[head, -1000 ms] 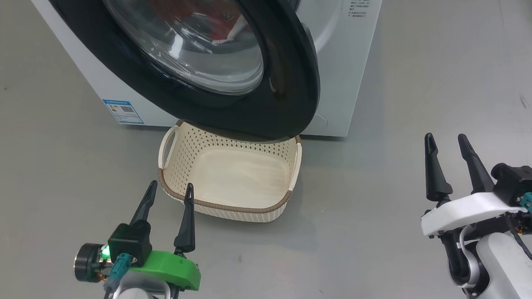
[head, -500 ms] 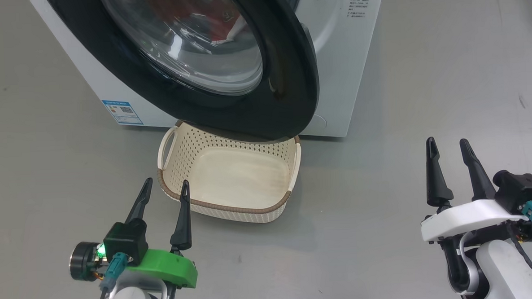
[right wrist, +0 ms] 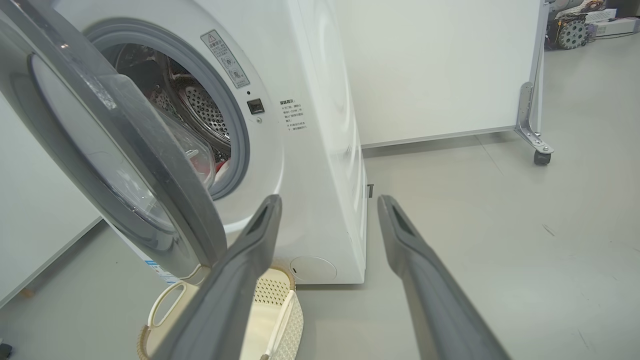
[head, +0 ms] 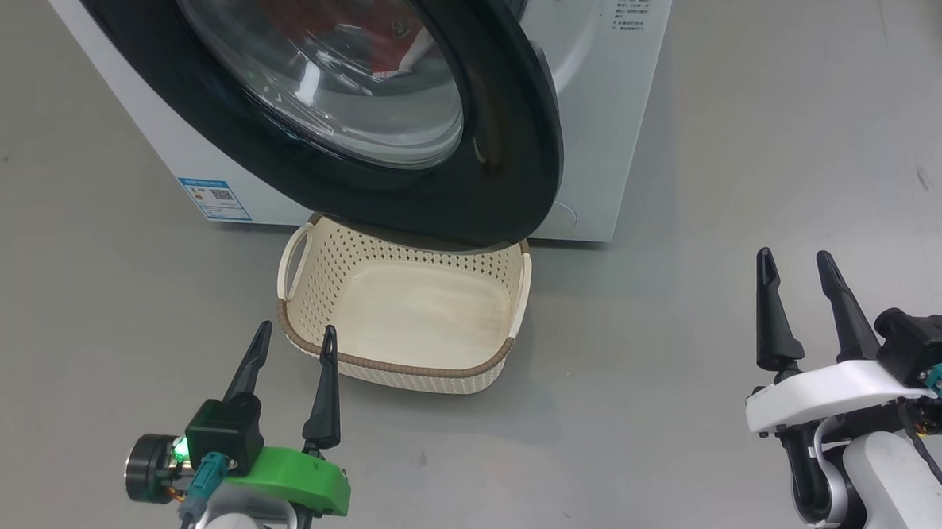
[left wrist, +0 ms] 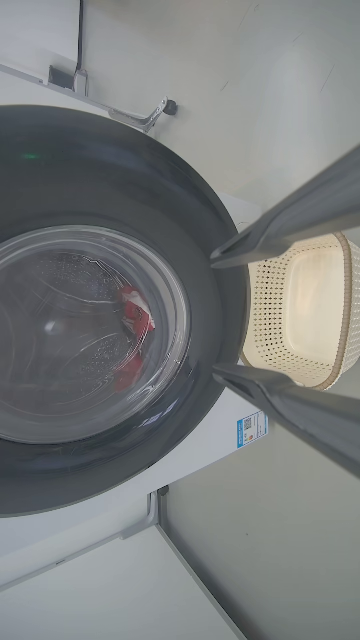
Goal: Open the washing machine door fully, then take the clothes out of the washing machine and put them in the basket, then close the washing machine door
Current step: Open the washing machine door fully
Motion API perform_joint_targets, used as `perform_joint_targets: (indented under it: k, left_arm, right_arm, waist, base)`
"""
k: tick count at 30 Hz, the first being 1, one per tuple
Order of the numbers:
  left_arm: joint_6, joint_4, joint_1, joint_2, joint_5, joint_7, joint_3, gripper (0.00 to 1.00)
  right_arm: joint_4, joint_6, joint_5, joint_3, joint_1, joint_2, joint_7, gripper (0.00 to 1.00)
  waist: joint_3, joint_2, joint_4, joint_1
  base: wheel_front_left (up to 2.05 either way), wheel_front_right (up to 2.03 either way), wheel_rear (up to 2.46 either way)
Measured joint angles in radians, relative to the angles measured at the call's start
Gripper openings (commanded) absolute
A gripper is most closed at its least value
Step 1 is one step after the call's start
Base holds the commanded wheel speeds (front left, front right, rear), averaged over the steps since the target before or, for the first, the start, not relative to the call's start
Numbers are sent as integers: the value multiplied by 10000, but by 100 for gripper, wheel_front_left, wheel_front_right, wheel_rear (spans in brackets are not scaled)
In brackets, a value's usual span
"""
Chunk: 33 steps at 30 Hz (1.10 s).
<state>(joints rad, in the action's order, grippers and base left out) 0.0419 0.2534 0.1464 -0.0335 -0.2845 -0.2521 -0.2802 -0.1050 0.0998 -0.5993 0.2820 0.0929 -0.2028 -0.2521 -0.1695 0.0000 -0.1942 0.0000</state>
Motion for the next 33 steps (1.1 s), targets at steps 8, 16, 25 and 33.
perform_joint_targets:
  k: [8,16,25,33]
  left_arm:
    - [-2,-4,-3,0,0,0,2,100]
    - [-13,-12,-3,0,0,0,4,100]
    - [-33,-15,-3,0,-2,0,-40,100]
    - [-35,-36,-2,0,-17,0,-142,100]
  right_arm:
    - [84,10,38,-38,-38,58,0,100]
    - [148,12,52,-63,-55,98,0,100]
    - [236,12,119,-125,-58,92,0,73]
    - [431,10,-82,-374,-54,138,0,0]
  waist:
    - [-60,0,-8,0]
    - [-119,0,-9,0]
    - [-162,0,-34,0]
    - [-249,0,-117,0]
  base:
    - [0,0,0]
    - [0,0,0]
    - [0,0,0]
    - [0,0,0]
